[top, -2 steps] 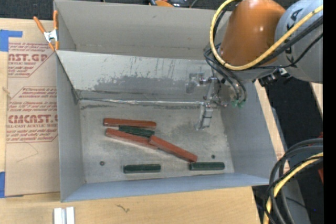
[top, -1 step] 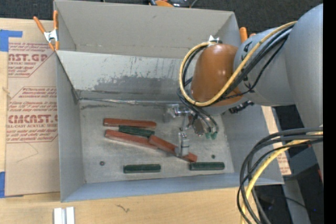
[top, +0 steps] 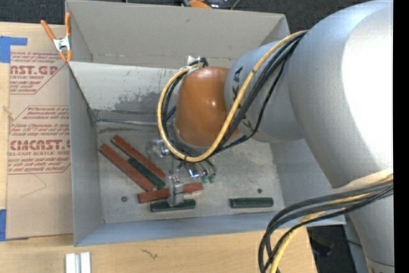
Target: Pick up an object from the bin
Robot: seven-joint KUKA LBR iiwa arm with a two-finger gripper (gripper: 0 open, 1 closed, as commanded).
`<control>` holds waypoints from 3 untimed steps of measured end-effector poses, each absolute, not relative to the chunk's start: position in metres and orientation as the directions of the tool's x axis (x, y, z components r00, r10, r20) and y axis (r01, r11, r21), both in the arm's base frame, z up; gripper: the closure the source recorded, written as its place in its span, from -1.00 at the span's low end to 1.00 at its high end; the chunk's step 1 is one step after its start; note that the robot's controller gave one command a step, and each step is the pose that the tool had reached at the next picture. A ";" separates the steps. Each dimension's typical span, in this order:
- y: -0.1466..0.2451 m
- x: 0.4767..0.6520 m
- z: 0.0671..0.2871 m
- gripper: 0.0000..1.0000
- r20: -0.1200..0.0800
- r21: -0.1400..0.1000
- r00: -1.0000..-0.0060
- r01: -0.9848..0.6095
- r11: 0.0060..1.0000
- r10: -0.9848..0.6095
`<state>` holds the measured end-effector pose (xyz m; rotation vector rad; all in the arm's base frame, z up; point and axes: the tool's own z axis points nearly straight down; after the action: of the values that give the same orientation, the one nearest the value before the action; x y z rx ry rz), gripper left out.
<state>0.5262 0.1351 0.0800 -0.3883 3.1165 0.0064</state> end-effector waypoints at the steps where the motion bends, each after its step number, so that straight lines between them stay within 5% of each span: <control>1: 0.187 0.508 0.070 -1.00 0.000 0.003 -1.000 0.029 1.000 0.029; 2: 0.185 0.508 0.070 1.00 0.000 0.001 -1.000 0.030 1.000 0.030; 3: 0.217 0.548 0.213 1.00 -0.009 0.005 -0.999 0.052 0.999 0.052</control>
Offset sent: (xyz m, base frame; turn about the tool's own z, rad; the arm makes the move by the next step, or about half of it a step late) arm -0.0179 0.0489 -0.0098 0.2800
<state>0.5484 0.2168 0.2128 0.0811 3.1312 0.0079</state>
